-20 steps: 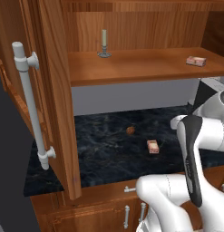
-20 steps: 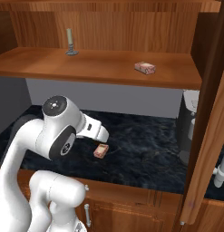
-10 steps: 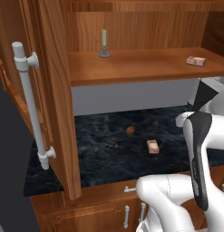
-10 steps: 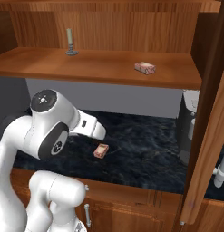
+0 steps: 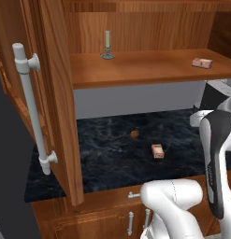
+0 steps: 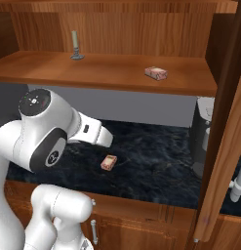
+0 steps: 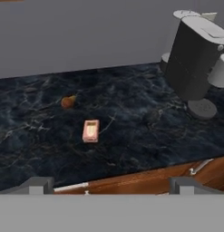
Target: Pick the bar soap and bar soap from the cabinet and place them on the counter.
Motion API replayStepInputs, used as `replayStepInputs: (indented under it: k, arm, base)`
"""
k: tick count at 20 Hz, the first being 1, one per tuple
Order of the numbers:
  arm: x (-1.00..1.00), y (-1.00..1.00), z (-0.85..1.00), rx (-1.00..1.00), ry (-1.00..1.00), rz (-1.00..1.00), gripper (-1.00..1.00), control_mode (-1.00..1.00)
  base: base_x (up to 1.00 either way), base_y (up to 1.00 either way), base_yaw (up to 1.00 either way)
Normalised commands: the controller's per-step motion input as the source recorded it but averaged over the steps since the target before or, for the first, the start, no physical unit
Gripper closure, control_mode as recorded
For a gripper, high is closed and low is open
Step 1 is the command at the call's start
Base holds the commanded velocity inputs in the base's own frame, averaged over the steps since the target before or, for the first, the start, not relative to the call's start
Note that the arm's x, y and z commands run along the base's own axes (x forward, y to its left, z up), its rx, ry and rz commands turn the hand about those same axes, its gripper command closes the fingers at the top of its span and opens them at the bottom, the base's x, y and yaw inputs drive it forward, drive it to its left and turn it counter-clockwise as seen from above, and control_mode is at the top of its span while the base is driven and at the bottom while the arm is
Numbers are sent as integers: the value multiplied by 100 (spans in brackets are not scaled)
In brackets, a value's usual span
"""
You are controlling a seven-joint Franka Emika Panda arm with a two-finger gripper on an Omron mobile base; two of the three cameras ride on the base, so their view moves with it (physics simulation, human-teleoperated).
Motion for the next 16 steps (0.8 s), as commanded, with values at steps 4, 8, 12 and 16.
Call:
replayStepInputs:
  k: [4,8,12,16]
  arm:
    - [-25,-5,29,-3,-6,0,-100,-100]
    - [-22,-1,29,-3,-6,0,-100,-100]
    - [-7,0,26,-4,-7,0,-100,-100]
    - [0,-1,22,-4,-7,0,-100,-100]
  base:
    - [0,0,0]
    - [0,0,0]
    - [0,0,0]
    - [0,0,0]
